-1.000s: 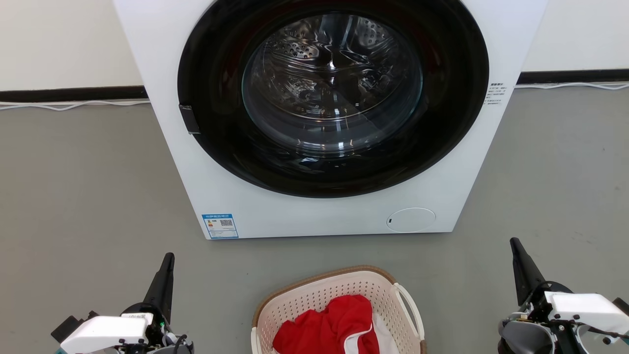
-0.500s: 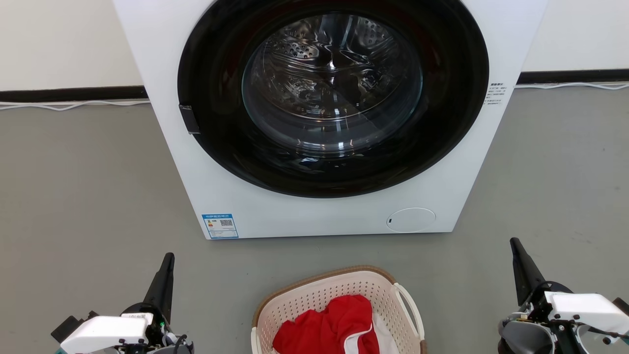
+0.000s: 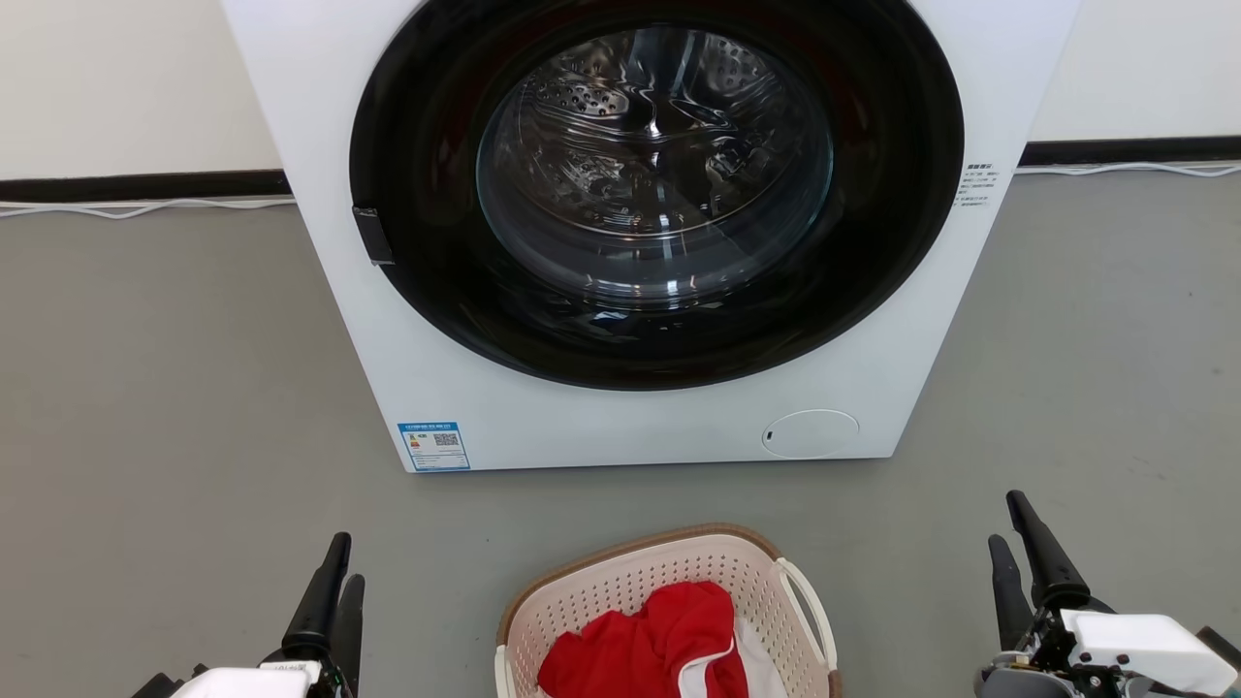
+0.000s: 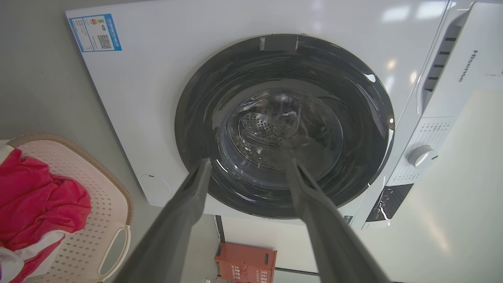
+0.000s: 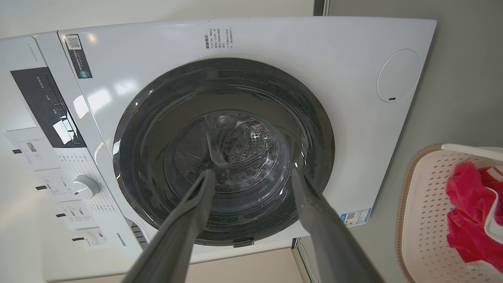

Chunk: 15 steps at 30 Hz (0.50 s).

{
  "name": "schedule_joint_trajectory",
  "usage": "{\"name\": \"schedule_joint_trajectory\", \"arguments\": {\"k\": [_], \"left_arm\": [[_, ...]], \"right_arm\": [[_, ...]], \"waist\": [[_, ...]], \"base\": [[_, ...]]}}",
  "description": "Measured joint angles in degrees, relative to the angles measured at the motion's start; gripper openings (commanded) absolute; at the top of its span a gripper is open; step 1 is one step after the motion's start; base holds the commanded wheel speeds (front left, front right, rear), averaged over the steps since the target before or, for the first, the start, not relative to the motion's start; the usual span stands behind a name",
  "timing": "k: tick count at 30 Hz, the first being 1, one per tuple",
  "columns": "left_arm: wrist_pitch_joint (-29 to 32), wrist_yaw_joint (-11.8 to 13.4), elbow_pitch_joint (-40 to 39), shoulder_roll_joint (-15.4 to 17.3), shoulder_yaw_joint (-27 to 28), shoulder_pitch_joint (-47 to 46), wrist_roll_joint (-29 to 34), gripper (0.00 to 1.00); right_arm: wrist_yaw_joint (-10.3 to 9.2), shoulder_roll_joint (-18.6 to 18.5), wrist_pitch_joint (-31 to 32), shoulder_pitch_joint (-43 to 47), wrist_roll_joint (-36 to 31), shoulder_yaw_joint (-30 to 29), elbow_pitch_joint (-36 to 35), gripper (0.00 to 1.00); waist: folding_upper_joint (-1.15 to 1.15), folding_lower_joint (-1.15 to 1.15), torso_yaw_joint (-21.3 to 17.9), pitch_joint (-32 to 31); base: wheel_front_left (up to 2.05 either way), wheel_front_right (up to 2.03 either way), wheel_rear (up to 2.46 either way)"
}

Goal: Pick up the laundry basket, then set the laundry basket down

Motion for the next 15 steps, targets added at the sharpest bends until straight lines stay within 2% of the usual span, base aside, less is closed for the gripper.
{"name": "schedule_joint_trajectory", "arguments": {"k": [13, 15], "left_arm": [[-1.9, 0.0, -1.5, 0.1, -0.5, -0.2, 4.6, 1.00], [-2.4, 0.0, -1.8, 0.1, -0.7, -0.2, 7.3, 1.00]], "right_arm": [[0.00, -0.8, -2.3, 0.0, -2.5, 1.5, -2.2, 1.00], [0.00, -1.0, -2.9, 0.0, -4.5, 2.1, -2.7, 1.00]], "waist": [[0.00, -0.01, -0.1, 0.2], [0.00, -0.02, -0.2, 0.3]], "base": [[0.00, 0.00, 0.00], [0.00, 0.00, 0.00]]}}
